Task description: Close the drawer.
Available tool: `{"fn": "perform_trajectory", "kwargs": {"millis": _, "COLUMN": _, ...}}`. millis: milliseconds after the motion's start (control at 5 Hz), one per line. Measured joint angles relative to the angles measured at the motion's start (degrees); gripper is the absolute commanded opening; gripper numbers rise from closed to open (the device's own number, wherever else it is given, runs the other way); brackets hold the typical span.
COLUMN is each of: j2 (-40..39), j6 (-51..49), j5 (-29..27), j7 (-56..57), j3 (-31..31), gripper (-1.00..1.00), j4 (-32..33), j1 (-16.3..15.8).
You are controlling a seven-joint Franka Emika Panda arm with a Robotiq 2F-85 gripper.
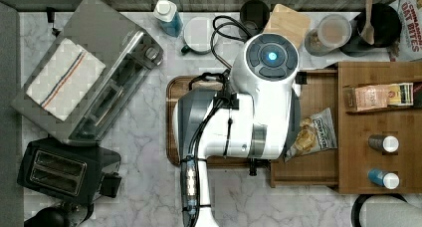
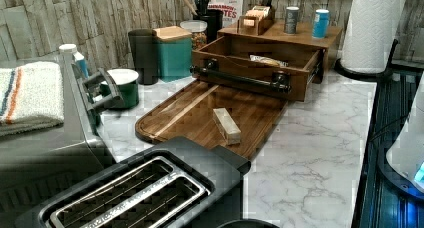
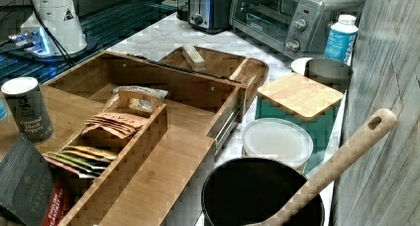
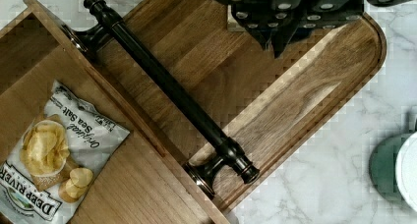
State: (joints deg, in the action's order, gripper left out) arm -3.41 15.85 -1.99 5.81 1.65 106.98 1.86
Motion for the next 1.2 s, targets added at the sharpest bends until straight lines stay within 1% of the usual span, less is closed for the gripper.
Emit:
{"fn": "perform_trajectory", "kwargs": {"millis": 400, "j2": -0.23, "j6": 0.64, "j5": -0.02, "j7": 0.00, "j3": 0.00, "gripper": -1.00, "j4": 0.62, "j1": 0.06}}
{"fn": "perform_trajectory", "kwargs": {"millis": 600, "j2": -1.37, "j6": -0.13, "j5": -0.03, "j7": 2.43, "j3": 0.04, "gripper": -1.00, "j4": 0.34, "j1": 0.06}}
{"fn": "perform_trajectory", "kwargs": {"millis": 800, "j2": -3.43, "j6": -0.14, "j5": -0.03, "j7": 11.77, "j3": 0.04, "gripper": -1.00, "j4": -0.17, "j1": 0.06}}
{"fn": "perform_trajectory", "kwargs": {"millis": 1000, "j2": -6.39, "j6": -0.15, "j5": 2.87, "j7": 17.45, "j3": 0.04, "gripper": -1.00, "j4": -1.06, "j1": -0.05}}
{"fn": "perform_trajectory", "kwargs": {"millis": 1200, "j2": -9.88, "j6": 0.20, "j5": 4.21, "j7": 22.36, "j3": -0.34, "gripper": -1.00, "j4": -1.79, "j1": 0.15}}
